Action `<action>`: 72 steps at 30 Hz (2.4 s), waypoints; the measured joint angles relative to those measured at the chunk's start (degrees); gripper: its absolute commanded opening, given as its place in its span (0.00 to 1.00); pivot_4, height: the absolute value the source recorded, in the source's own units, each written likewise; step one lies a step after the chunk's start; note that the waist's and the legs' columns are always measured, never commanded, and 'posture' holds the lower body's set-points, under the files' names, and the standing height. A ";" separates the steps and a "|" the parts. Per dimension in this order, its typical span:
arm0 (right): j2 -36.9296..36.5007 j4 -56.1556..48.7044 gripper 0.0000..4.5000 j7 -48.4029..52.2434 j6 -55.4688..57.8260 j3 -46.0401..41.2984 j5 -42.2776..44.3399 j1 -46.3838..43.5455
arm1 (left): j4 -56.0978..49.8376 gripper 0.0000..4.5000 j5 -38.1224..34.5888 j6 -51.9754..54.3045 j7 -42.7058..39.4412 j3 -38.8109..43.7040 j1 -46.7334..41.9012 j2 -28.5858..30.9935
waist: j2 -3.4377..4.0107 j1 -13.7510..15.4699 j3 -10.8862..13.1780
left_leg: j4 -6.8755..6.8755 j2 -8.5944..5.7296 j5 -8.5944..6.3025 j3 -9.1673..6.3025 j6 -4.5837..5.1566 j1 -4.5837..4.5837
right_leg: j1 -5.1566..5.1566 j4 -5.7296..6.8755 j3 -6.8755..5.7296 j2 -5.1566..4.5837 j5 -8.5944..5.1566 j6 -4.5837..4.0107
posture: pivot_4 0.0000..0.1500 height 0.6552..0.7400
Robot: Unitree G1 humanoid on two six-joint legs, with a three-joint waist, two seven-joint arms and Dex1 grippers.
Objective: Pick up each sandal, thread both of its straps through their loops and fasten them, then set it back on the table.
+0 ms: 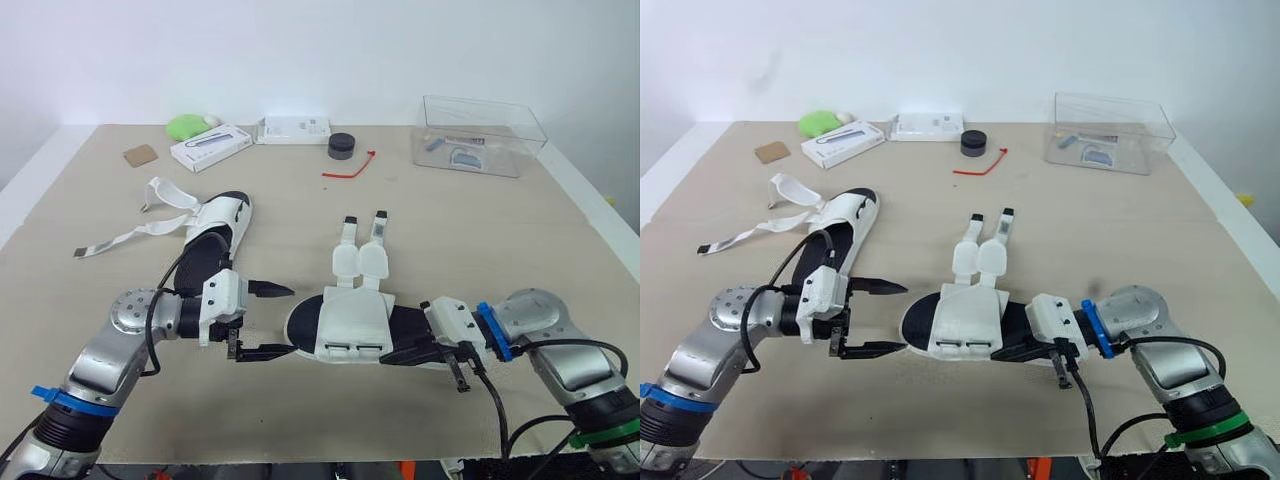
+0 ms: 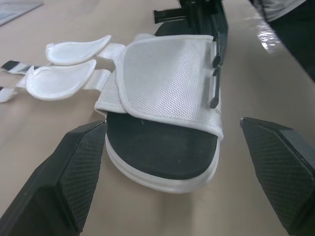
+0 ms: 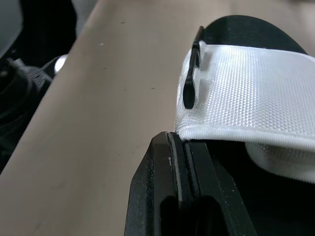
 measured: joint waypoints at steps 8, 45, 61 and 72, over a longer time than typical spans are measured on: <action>1.26 4.51 0.00 3.26 -1.74 1.53 -0.53 -3.73 | -2.96 1.00 -1.38 2.24 0.05 0.56 1.06 0.70 | 0.00 -0.01 0.00 | 0.03 0.00 0.00 0.01 0.00 0.06 | 0.03 0.05 0.01 -0.01 0.02 0.02 | 1.00 1.00; 3.92 7.36 0.32 2.70 0.53 2.11 -0.91 -5.00 | -0.69 1.00 0.31 3.07 1.09 -1.15 -0.70 -0.94 | 0.00 0.04 0.00 | 0.00 0.05 0.01 0.03 -0.02 0.42 | 0.24 0.15 0.16 0.09 0.03 -0.04 | 1.00 1.00; -2.70 3.07 0.70 -4.30 32.76 -8.90 15.76 -7.69 | 1.21 0.56 0.49 1.58 -0.65 -1.63 -1.11 -1.39 | 0.04 -0.09 0.07 | 0.00 0.00 0.01 0.07 -0.02 0.46 | 0.22 0.16 0.28 0.02 0.10 -0.05 | 1.00 1.00; 8.82 16.13 0.70 -26.32 56.70 -9.92 15.95 -24.70 | 7.39 0.01 5.53 -3.25 -2.95 -5.04 -5.26 -1.77 | -0.01 0.02 0.05 | 0.00 0.02 0.01 0.17 0.00 -0.32 | -0.47 0.18 0.26 0.09 0.12 -0.13 | 1.00 1.00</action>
